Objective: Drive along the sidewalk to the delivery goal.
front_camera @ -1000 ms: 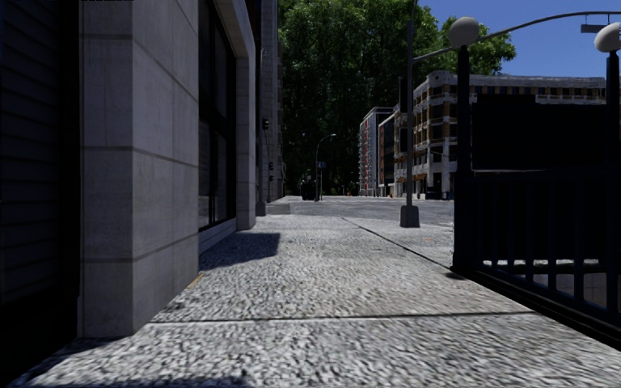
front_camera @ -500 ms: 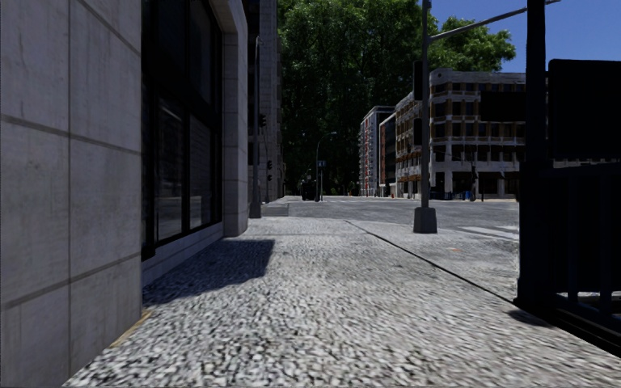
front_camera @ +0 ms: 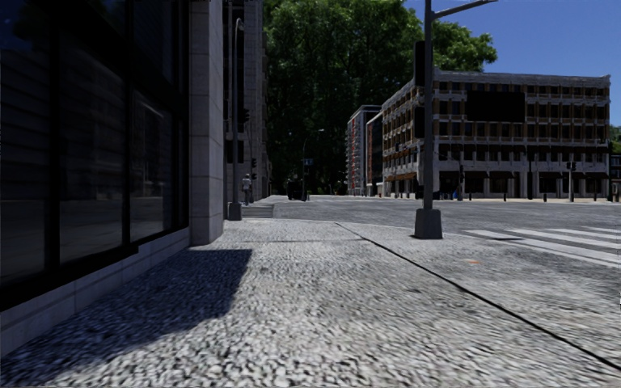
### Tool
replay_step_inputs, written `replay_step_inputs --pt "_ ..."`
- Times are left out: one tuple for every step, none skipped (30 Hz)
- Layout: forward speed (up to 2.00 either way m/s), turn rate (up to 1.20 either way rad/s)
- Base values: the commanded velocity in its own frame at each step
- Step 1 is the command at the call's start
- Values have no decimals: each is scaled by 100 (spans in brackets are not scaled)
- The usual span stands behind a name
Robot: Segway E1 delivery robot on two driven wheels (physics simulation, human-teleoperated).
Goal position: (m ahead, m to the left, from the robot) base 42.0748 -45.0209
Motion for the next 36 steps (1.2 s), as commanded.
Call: replay_step_inputs --pt "148 -49" --pt "148 -49" --pt "148 -49" --pt "148 -49" --pt "174 -49" --pt "175 -49" --pt "176 -49" --pt "176 -49" --pt "176 -49" --pt "176 -49" --pt "176 -49" --pt "176 -49" --pt "176 -49" --pt "176 -48" --pt "177 -45" --pt "184 -44" --pt "200 -43" --pt "200 -43" --pt "200 -43" --pt "200 -43" --pt "200 -43" --pt "200 -43" --pt "200 -43" --pt "200 -46" --pt "200 -47" --pt "200 -47" --pt "200 -47" --pt "200 -47" --pt "200 -47" --pt "200 -51" --pt "200 -54" --pt "200 -55" --pt "200 -56" --pt "200 -56" --pt "200 -61" --pt "200 -63"
